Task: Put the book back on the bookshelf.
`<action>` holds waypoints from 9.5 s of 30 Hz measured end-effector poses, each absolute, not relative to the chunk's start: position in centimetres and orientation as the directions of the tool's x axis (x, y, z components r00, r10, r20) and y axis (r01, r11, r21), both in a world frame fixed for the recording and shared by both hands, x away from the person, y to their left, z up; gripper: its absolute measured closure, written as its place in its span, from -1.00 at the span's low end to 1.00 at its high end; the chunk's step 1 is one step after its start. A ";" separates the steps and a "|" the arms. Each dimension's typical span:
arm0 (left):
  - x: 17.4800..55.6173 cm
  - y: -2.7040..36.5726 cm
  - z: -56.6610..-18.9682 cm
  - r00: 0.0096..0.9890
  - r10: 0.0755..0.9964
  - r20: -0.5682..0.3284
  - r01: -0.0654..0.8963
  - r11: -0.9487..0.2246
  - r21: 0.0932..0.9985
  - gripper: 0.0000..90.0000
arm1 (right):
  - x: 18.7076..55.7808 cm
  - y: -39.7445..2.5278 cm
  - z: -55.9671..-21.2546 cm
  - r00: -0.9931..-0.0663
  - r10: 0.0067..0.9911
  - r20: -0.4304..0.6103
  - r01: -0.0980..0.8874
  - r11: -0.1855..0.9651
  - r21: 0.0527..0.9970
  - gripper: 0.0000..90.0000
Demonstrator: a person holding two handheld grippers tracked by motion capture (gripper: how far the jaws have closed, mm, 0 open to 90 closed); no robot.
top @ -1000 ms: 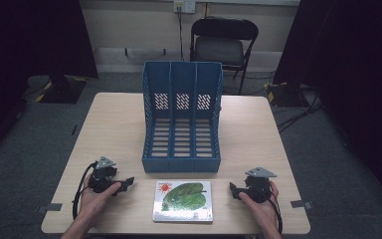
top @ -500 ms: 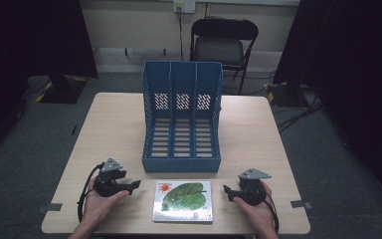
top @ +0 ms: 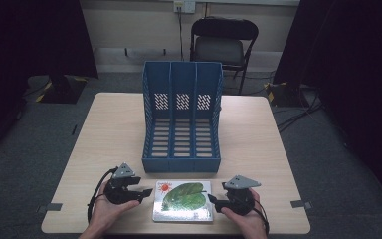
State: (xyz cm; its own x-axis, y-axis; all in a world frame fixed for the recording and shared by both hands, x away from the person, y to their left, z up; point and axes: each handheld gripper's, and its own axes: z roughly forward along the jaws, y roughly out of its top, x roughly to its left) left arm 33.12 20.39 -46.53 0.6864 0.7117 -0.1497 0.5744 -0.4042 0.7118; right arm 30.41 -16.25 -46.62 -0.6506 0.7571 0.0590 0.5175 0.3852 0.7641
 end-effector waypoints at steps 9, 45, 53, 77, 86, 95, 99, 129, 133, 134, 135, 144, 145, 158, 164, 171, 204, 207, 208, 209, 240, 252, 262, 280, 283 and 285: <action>33.1 18.3 -46.8 0.735 0.655 -0.179 0.560 -0.437 0.704 -0.23 | 29.3 -14.0 -47.2 -0.726 0.682 0.088 0.494 0.428 0.757 -0.41; 35.6 16.8 -48.9 0.714 0.642 -0.279 0.619 -0.394 0.680 -0.49 | 28.3 -12.5 -49.3 -0.771 0.630 0.091 0.498 0.508 0.702 -0.88; 35.6 17.3 -48.6 0.696 0.641 -0.323 0.637 -0.344 0.690 -0.49 | 28.3 -12.5 -49.5 -0.771 0.630 0.093 0.507 0.518 0.689 -0.90; 35.7 18.0 -48.5 0.680 0.628 -0.379 0.666 -0.312 0.678 -0.46 | 27.9 -12.3 -49.7 -0.798 0.600 0.048 0.464 0.562 0.684 -1.00; 35.8 18.1 -48.6 0.675 0.624 -0.394 0.675 -0.307 0.671 -0.45 | 27.8 -12.2 -49.8 -0.804 0.594 0.022 0.446 0.578 0.683 -1.00; 35.9 18.7 -49.0 0.614 0.622 -0.486 0.741 -0.244 0.625 -0.45 | 27.7 -12.2 -49.9 -0.808 0.589 0.013 0.434 0.579 0.690 -1.00; 35.9 19.0 -48.9 0.604 0.611 -0.512 0.751 -0.221 0.622 -0.44 | 27.7 -12.1 -49.9 -0.804 0.594 0.015 0.440 0.579 0.687 -1.00; 35.8 19.6 -47.5 0.600 0.575 -0.556 0.743 -0.143 0.654 -0.42 | 27.7 -12.4 -49.8 -0.815 0.579 0.019 0.433 0.588 0.683 -1.00; 35.8 19.6 -47.6 0.588 0.544 -0.599 0.759 -0.115 0.642 -0.39 | 27.8 -12.4 -49.8 -0.813 0.581 0.022 0.436 0.584 0.685 -1.00; 35.7 19.4 -47.5 0.583 0.545 -0.603 0.762 -0.107 0.639 -0.40 | 27.8 -12.4 -49.8 -0.812 0.584 0.018 0.436 0.585 0.684 -1.00; 35.7 19.4 -47.4 0.602 0.557 -0.571 0.743 -0.130 0.656 -0.40 | 27.8 -12.3 -49.8 -0.810 0.585 0.022 0.439 0.582 0.684 -1.00; 35.6 19.5 -47.4 0.576 0.544 -0.610 0.771 -0.112 0.627 -0.39 | 27.9 -12.2 -49.8 -0.809 0.588 0.016 0.438 0.584 0.683 -1.00; 35.6 19.6 -47.4 0.569 0.541 -0.619 0.776 -0.106 0.622 -0.36 | 27.9 -12.2 -49.8 -0.808 0.589 0.019 0.440 0.582 0.684 -1.00; 35.3 20.7 -47.6 0.542 0.497 -0.678 0.800 -0.056 0.598 -0.20 | 28.1 -12.4 -49.7 -0.799 0.599 0.051 0.463 0.560 0.687 -1.00; 35.2 20.9 -47.5 0.569 0.475 -0.671 0.788 -0.083 0.610 -0.15 | 28.2 -12.6 -49.7 -0.800 0.596 0.067 0.469 0.551 0.690 -1.00; 35.2 20.9 -47.5 0.567 0.457 -0.686 0.790 -0.065 0.609 -0.15 | 28.3 -12.7 -49.7 -0.798 0.596 0.084 0.475 0.538 0.697 -1.00; 34.8 18.7 -48.2 0.577 0.468 -0.669 0.806 -0.195 0.559 0.18 | 28.3 -12.8 -49.4 -0.794 0.595 0.123 0.495 0.518 0.698 -0.87; 34.6 18.3 -48.3 0.564 0.458 -0.687 0.818 -0.194 0.542 0.17 | 28.1 -12.6 -49.4 -0.808 0.575 0.127 0.482 0.523 0.703 -0.75; 34.6 18.1 -48.4 0.572 0.442 -0.690 0.814 -0.204 0.544 0.18 | 28.1 -12.5 -49.4 -0.814 0.567 0.129 0.477 0.525 0.704 -0.71; 34.6 18.0 -48.4 0.577 0.434 -0.692 0.812 -0.213 0.543 0.18 | 28.0 -12.3 -49.4 -0.818 0.560 0.135 0.475 0.524 0.706 -0.68; 33.5 17.3 -46.4 0.767 0.372 -0.523 0.633 -0.305 0.712 0.43 | 28.8 -13.9 -48.5 -0.796 0.544 0.264 0.549 0.466 0.694 -0.49; 32.7 16.7 -45.7 0.825 0.361 -0.435 0.550 -0.340 0.763 0.43 | 29.4 -15.1 -47.4 -0.768 0.578 0.277 0.558 0.390 0.733 -0.33; 31.9 16.0 -45.1 0.867 0.348 -0.356 0.474 -0.359 0.804 0.43 | 30.5 -15.0 -47.4 -0.752 0.583 0.307 0.579 0.361 0.731 -0.30; 31.5 16.1 -45.1 0.883 0.339 -0.324 0.441 -0.366 0.819 0.55 | 30.8 -16.6 -46.4 -0.761 0.524 0.383 0.575 0.270 0.772 -0.07; 31.7 16.3 -45.2 0.876 0.362 -0.318 0.447 -0.365 0.816 0.52 | 30.4 -17.1 -45.9 -0.781 0.494 0.383 0.551 0.256 0.794 0.00; 31.7 16.4 -45.3 0.883 0.355 -0.308 0.435 -0.369 0.821 0.51 | 30.0 -17.3 -45.6 -0.801 0.481 0.357 0.522 0.266 0.811 0.07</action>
